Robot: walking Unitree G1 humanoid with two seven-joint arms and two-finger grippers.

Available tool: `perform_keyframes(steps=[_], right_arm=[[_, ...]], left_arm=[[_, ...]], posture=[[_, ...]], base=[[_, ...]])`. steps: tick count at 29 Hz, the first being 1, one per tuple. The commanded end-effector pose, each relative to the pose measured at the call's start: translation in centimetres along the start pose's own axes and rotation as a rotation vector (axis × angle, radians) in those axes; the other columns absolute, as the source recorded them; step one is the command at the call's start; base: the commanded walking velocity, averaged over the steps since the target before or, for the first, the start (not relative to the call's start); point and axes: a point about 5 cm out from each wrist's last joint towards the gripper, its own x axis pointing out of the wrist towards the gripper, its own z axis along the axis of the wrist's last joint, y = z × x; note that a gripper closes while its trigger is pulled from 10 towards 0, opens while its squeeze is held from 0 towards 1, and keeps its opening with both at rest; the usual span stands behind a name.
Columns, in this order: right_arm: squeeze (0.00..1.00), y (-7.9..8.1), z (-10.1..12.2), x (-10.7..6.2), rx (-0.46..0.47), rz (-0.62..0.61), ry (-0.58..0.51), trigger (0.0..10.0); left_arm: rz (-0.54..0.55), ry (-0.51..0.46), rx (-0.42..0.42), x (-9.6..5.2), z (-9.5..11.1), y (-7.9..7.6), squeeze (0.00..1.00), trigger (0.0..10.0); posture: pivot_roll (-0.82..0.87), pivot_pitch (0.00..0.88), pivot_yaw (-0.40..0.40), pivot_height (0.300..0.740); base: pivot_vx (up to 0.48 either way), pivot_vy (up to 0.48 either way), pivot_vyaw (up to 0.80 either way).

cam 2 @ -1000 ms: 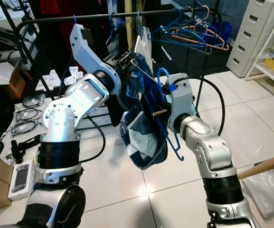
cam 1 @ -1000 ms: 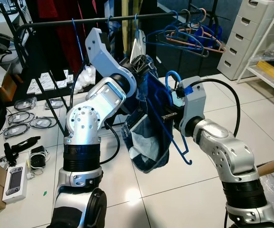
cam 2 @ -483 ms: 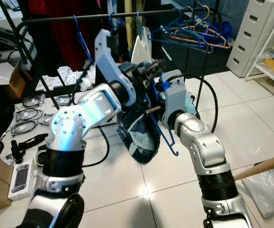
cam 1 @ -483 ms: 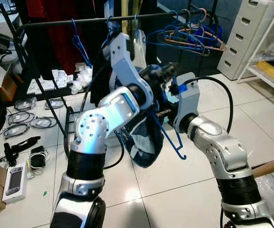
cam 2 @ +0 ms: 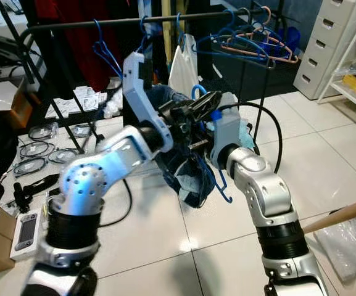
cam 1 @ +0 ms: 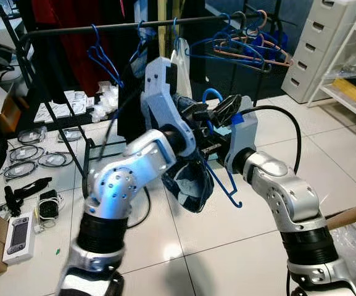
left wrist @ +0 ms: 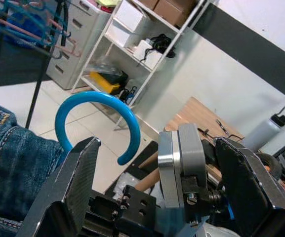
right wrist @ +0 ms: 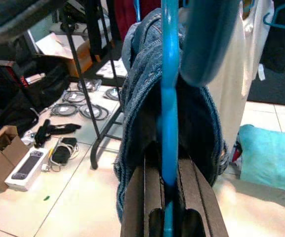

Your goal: Hang hanger

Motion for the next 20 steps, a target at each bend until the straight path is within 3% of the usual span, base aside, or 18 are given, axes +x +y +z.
perform_keyframes(steps=[1,3,5,6,8,9,10,11,14,15,17,18,19,20], right_arm=[[0.00,0.7,2.7,-0.4,-0.028,0.070,-0.148,10.0],[0.00,0.7,2.7,-0.4,-0.028,0.070,-0.148,10.0],[0.00,0.6,2.8,-0.9,-0.027,0.097,-0.162,10.0],[0.00,-0.4,2.9,-2.2,-0.010,0.143,-0.182,10.0],[0.00,-0.4,2.9,-2.2,-0.010,0.143,-0.182,10.0],[0.00,-1.5,3.0,-3.8,0.007,0.202,-0.197,10.0],[0.00,-1.5,3.0,-3.8,0.007,0.202,-0.197,10.0],[0.00,-2.3,3.1,-5.6,0.007,0.278,-0.206,10.0],[0.00,-2.3,3.1,-5.6,0.007,0.278,-0.206,10.0],[0.00,-2.9,3.2,-7.3,0.003,0.353,-0.203,10.0],[0.00,-2.9,3.2,-7.3,0.003,0.353,-0.203,10.0],[0.00,-3.9,3.1,-9.1,-0.020,0.422,-0.175,10.0],[0.00,-3.9,3.1,-9.1,-0.020,0.422,-0.175,10.0],[0.00,-4.7,3.1,-10.3,-0.043,0.464,-0.150,10.0]], left_arm=[[-0.078,0.037,0.012,-0.5,0.0,-0.4,0.00,10.0],[-0.078,0.037,0.012,-0.5,0.0,-0.4,0.00,10.0],[-0.095,0.007,0.036,-0.9,1.0,-0.2,0.00,10.0],[-0.111,-0.049,0.086,-1.8,3.1,0.6,0.00,10.0],[-0.111,-0.049,0.086,-1.8,3.1,0.6,0.00,10.0],[-0.116,-0.100,0.150,-2.8,5.2,1.5,0.00,10.0],[-0.116,-0.100,0.150,-2.8,5.2,1.5,0.00,10.0],[-0.124,-0.152,0.210,-3.9,7.2,2.3,0.00,10.0],[-0.124,-0.152,0.210,-3.9,7.2,2.3,0.00,10.0],[-0.125,-0.180,0.268,-4.7,8.7,2.8,0.00,10.0],[-0.125,-0.180,0.268,-4.7,8.7,2.8,0.00,10.0],[-0.149,-0.209,0.325,-5.5,10.2,2.9,0.00,10.0],[-0.149,-0.209,0.325,-5.5,10.2,2.9,0.00,10.0],[-0.196,-0.217,0.380,-6.0,11.0,2.7,0.00,10.0]], posture=[[-0.07,0.100,0.033,0.740],[-0.07,0.100,0.033,0.740],[-0.07,0.097,0.031,0.740],[-0.07,0.094,0.028,0.740],[-0.07,0.094,0.028,0.740],[-0.08,0.090,0.028,0.740],[-0.08,0.090,0.028,0.740],[-0.08,0.089,0.027,0.740],[-0.08,0.089,0.027,0.740],[-0.08,0.087,0.027,0.740],[-0.08,0.087,0.027,0.740],[-0.08,0.084,0.025,0.740],[-0.08,0.084,0.025,0.740],[-0.09,0.085,0.023,0.740]], base=[[0.000,0.000,0.00],[0.000,0.000,0.00],[0.000,0.000,0.00],[0.000,0.000,0.00],[0.000,0.000,0.00],[0.000,0.000,0.00],[0.000,0.000,0.00],[0.000,0.000,0.00],[0.000,0.000,0.00],[0.000,0.000,0.00],[0.000,0.000,0.00],[0.000,0.000,0.00],[0.000,0.000,0.00],[0.000,0.000,0.00]])
